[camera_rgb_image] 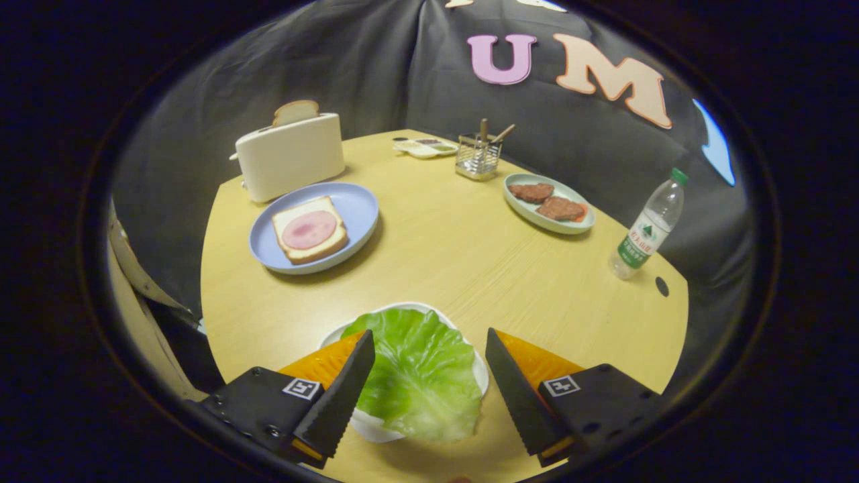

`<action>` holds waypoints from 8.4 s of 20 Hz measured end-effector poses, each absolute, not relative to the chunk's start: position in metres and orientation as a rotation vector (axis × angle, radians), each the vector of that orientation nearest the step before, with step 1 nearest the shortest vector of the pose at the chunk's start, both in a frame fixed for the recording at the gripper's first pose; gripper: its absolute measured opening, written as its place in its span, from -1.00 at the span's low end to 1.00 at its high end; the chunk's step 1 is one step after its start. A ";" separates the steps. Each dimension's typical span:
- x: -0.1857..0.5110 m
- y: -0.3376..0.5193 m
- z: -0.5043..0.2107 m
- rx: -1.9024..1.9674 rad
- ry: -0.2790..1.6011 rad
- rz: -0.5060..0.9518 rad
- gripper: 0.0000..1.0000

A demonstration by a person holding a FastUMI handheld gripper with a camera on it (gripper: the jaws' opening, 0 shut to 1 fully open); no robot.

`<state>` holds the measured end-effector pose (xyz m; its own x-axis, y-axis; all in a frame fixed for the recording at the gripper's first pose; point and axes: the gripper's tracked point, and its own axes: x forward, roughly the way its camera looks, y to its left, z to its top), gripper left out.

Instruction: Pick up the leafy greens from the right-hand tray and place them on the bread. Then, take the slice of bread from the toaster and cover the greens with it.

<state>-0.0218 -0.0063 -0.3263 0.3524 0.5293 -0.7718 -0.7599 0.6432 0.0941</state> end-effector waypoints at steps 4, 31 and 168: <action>-0.031 -0.006 -0.344 -0.322 0.934 0.886 1.00; -0.049 0.008 -0.336 -0.370 0.992 0.849 -0.87; 0.020 0.446 -0.151 -0.047 0.946 0.771 -0.86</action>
<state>0.0198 0.4465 -0.1506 0.3436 0.5733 -0.7438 -0.6129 0.7370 0.2850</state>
